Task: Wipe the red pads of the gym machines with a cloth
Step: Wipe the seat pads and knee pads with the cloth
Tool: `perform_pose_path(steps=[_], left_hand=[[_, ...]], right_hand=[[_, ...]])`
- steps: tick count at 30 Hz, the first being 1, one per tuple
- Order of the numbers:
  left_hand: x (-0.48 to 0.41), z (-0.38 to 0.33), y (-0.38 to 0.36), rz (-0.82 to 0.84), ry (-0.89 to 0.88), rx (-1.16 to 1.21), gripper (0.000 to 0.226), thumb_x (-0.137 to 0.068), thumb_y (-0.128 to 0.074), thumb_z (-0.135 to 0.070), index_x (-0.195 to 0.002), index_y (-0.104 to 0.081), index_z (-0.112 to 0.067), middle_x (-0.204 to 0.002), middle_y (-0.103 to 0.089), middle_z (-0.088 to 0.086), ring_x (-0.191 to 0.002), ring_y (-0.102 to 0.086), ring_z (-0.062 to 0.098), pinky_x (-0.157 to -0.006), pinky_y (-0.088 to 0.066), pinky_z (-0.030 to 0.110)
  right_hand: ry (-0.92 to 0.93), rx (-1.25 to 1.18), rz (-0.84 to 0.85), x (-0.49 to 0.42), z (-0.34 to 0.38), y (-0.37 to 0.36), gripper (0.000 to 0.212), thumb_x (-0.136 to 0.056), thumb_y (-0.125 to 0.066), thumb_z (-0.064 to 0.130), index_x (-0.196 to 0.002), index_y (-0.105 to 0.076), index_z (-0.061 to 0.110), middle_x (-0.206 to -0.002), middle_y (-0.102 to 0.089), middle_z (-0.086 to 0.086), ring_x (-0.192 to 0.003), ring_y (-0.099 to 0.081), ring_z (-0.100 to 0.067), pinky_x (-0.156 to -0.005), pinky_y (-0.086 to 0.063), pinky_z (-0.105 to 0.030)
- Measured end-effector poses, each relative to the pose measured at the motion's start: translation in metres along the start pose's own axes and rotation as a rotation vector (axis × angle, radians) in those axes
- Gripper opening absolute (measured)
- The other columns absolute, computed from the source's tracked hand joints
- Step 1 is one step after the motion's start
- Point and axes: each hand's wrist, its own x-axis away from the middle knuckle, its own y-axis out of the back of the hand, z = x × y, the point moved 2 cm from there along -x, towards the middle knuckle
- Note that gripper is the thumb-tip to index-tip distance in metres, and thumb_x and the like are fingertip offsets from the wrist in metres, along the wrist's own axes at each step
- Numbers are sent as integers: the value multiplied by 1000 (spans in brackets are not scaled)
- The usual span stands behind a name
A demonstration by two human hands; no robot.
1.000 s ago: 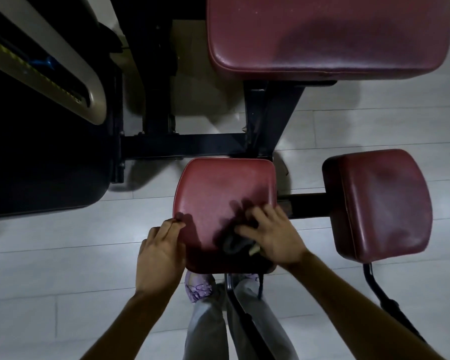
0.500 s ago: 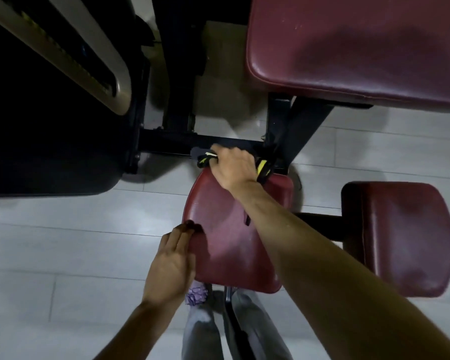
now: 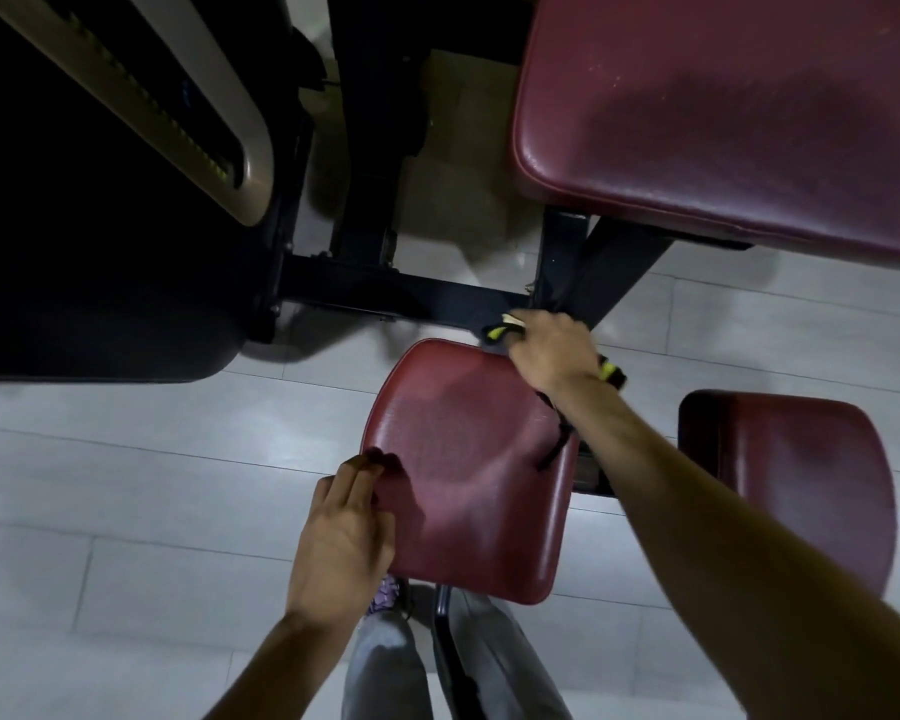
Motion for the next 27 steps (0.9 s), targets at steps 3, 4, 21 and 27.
perform_pose_path(steps=[3, 4, 21, 27], left_hand=[[-3, -2, 1, 3, 11, 10, 48, -86, -63, -2, -133, -61, -12, -130, -61, 2, -106, -56, 21, -96, -54, 36], [-2, -1, 0, 2, 19, 3, 47, -87, -63, -2, -134, -60, -11, -131, -60, 2, -108, -56, 22, -97, -53, 36], [9, -2, -3, 26, 22, -5, 49, -85, -68, -7, -132, -56, -10, -135, -55, 5, -117, -50, 25, -100, -51, 39], [8, 1, 0, 44, -18, -29, 51, -86, -65, -5, -136, -54, -5, -139, -52, 8, -119, -51, 28, -101, -50, 41]], right_hand=[[145, -21, 8, -10, 58, -11, 24, -98, -48, 33, -111, -67, 29, -104, -74, -10, -101, -68, -36, -86, -49, -40], [199, -36, 16, -10, 73, -14, 24, -98, -48, 32, -112, -67, 32, -104, -74, -8, -101, -67, -35, -86, -48, -40], [-280, -761, -251, 60, -89, -27, 20, -99, -51, 3, -104, -65, 16, -98, -68, -6, -94, -65, -25, -70, -45, -18], [-367, -896, -294, 178, -85, -95, 32, -91, -58, 6, -123, -60, 10, -112, -72, -5, -101, -69, -21, -90, -56, -36]])
